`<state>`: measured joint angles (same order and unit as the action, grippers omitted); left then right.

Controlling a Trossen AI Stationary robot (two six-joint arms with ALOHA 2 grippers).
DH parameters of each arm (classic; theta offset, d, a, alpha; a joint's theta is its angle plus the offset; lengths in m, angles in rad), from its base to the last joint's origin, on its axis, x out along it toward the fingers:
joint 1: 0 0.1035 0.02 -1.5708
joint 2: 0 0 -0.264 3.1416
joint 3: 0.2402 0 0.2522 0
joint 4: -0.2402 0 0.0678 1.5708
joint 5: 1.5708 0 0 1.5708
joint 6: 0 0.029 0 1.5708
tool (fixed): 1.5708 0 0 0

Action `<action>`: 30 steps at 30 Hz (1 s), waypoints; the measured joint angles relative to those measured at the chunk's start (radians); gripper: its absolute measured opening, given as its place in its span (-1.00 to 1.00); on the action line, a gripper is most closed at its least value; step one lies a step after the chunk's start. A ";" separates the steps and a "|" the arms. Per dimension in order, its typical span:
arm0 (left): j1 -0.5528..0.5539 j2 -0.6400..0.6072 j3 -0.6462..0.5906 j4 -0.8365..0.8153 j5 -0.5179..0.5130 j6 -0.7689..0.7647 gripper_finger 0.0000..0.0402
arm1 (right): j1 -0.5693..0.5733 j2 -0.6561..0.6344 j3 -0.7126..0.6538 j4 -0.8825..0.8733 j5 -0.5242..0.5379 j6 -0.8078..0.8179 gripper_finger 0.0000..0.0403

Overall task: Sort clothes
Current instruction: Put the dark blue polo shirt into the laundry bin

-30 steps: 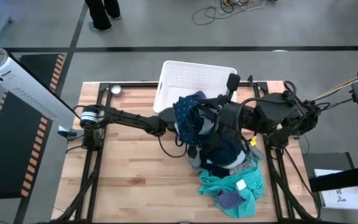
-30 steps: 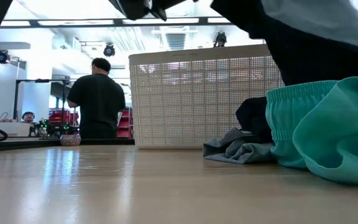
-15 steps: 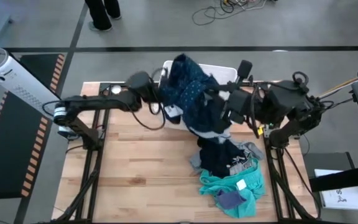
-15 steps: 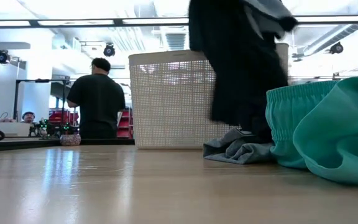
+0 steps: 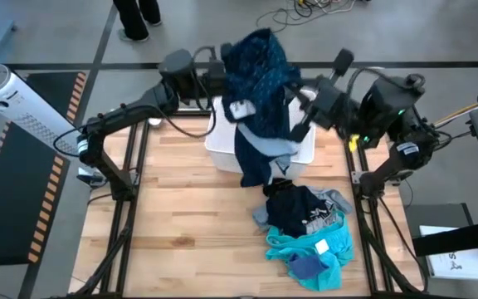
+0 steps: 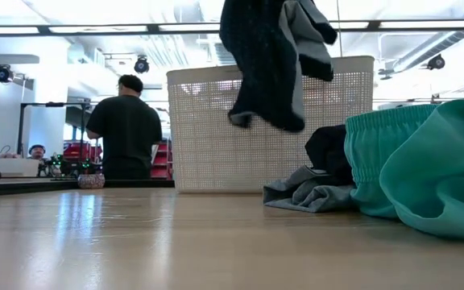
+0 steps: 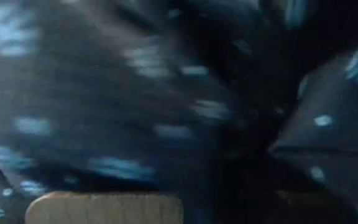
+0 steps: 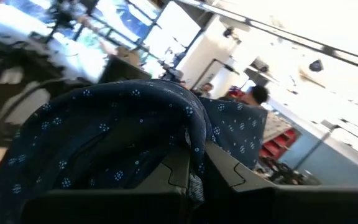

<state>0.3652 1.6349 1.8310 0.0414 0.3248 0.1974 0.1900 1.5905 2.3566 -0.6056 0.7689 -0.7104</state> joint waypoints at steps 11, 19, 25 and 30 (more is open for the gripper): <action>0.089 0.053 0.283 -0.137 0.006 0.048 -0.99 | -0.112 -0.038 0.000 0.180 -0.014 -0.152 -0.99; 0.146 0.108 0.325 -0.157 -0.028 0.010 -0.99 | -0.202 -0.037 0.000 0.175 -0.016 -0.152 -0.99; 0.158 0.151 0.233 -0.138 -0.116 0.046 -0.99 | -0.284 -0.035 -0.001 0.006 -0.017 -0.084 -0.99; 0.195 0.155 0.148 -0.065 -0.124 0.015 -0.99 | -0.360 -0.036 -0.001 -0.170 -0.032 0.038 -0.99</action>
<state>0.5601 1.7896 1.9792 -0.0232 0.2012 0.2128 -0.1700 1.5541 2.3558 -0.7757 0.7372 -0.6719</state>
